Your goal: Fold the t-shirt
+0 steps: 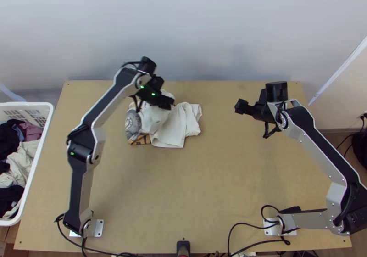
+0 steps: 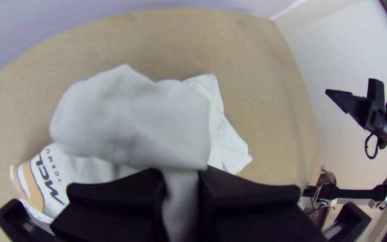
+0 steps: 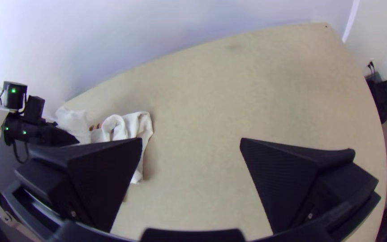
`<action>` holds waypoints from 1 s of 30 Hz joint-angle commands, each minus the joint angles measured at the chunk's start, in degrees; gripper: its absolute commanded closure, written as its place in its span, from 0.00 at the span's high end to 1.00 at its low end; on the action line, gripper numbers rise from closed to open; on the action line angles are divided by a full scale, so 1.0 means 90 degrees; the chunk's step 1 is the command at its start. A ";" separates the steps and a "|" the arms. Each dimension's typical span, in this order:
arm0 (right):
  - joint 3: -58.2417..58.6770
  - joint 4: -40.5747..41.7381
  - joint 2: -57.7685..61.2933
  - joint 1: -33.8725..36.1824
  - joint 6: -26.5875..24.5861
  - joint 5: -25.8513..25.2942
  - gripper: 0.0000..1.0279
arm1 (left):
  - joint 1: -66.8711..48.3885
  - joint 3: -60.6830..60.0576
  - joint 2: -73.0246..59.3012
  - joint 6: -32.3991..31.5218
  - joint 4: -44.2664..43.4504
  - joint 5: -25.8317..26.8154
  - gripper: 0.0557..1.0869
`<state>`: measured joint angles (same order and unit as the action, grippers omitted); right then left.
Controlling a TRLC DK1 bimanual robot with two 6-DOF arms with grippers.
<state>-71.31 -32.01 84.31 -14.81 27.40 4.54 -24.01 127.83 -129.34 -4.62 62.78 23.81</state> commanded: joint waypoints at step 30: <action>-0.0475 0.0119 0.0915 -0.0806 0.0130 0.0033 0.96 | 0.0012 0.0045 0.1412 -0.0883 -0.1546 -0.0576 0.96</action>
<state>-71.70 -30.68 89.32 -19.38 27.68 4.54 -27.05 128.42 -120.64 -12.43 47.48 18.81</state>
